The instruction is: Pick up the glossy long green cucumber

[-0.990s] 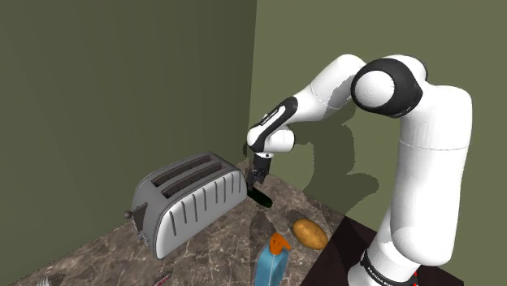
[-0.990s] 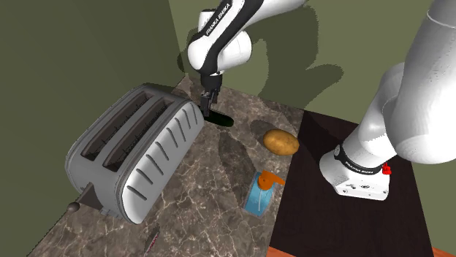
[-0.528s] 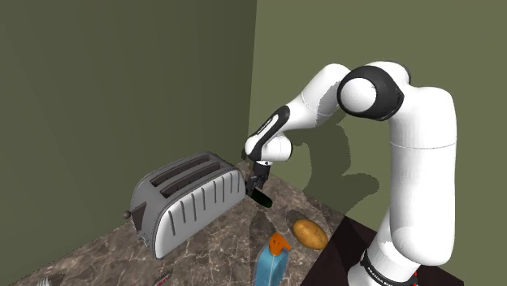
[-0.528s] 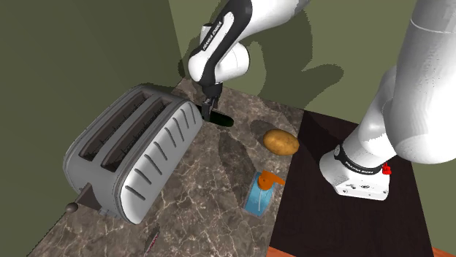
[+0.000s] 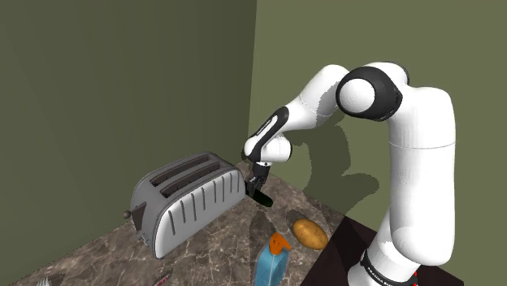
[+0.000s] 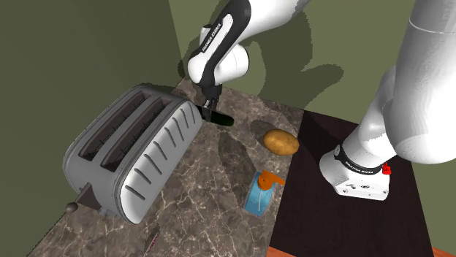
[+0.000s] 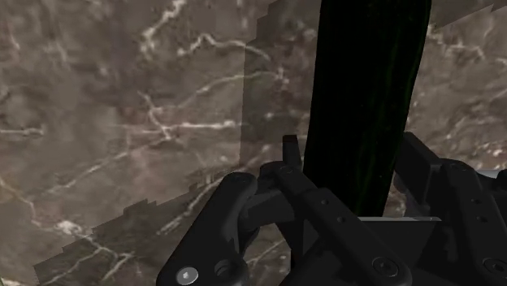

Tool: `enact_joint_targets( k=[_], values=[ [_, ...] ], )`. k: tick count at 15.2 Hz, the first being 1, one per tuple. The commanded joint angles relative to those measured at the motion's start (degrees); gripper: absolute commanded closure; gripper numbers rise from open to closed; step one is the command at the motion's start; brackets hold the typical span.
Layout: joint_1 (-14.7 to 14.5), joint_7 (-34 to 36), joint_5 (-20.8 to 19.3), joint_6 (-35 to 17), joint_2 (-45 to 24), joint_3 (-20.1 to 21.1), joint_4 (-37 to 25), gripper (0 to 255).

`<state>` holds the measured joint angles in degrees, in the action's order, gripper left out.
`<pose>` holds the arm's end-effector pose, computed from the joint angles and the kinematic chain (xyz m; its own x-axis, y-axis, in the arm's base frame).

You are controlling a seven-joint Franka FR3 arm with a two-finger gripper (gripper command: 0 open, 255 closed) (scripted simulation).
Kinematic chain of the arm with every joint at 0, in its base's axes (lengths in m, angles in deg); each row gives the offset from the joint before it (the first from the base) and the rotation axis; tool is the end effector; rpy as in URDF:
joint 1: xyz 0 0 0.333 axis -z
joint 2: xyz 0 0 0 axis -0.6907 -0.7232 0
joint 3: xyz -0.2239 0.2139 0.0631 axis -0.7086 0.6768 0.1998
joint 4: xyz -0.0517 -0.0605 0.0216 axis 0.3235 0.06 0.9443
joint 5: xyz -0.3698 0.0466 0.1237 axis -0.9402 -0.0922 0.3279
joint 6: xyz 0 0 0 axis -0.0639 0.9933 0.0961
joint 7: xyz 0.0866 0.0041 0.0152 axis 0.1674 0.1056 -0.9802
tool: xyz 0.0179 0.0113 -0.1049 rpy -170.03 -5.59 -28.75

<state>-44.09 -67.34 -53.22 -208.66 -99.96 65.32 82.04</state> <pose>0.5201 -0.0919 0.1884 0.9986 0.0357 0.0380 0.0426 -0.9789 -0.1997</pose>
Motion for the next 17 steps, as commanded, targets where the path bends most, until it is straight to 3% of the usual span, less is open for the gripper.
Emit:
enact_joint_targets(
  k=[1, 17],
  values=[
    [-0.2, 0.1, 0.2, -0.4, -0.3, 0.2, 0.0, 255],
    [-2.2, 7.0, -7.3, 8.4, 10.1, -3.1, 0.7, 255]
  ],
)
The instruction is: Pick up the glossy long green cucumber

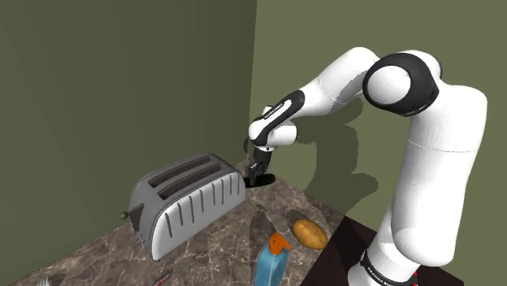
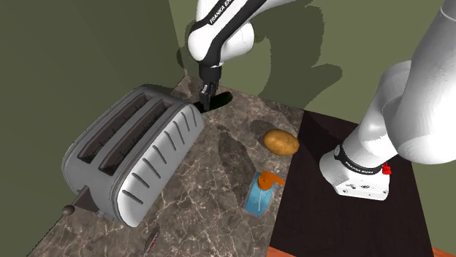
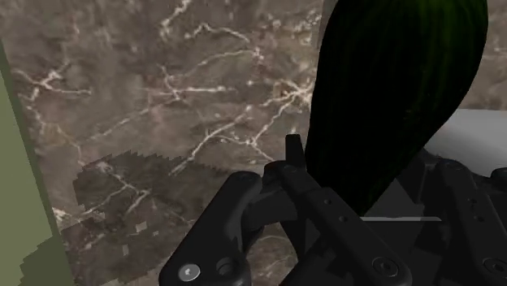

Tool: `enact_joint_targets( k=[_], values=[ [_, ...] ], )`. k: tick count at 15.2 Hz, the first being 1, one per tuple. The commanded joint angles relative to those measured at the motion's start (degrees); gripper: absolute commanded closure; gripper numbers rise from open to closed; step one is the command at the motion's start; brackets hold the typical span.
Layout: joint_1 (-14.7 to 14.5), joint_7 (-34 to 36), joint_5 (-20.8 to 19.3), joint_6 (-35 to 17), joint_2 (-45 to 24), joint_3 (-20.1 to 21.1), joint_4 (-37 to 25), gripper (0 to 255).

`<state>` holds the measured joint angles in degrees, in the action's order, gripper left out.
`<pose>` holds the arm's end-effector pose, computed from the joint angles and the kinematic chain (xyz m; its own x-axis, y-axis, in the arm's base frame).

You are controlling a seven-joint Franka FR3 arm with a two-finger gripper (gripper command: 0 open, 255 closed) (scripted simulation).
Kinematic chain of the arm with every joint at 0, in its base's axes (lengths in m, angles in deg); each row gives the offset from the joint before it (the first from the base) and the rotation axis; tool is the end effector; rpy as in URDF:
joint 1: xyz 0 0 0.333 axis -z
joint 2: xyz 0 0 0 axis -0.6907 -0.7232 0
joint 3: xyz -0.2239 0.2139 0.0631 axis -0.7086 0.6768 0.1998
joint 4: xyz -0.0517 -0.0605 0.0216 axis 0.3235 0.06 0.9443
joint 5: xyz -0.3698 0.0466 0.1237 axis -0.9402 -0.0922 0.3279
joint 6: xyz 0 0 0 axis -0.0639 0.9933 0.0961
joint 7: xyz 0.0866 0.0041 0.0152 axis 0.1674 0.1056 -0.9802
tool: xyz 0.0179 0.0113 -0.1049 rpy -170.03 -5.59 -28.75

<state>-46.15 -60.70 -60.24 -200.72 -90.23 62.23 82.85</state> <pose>0.5195 -0.0902 0.2623 0.9987 0.0344 0.0381 0.0413 -0.9793 -0.1983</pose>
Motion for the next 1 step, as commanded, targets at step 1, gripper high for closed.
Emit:
enact_joint_targets(
  k=[1],
  values=[
    [-0.1, 0.3, -0.3, 0.4, 0.4, 0.0, -0.1, 255]
  ],
)
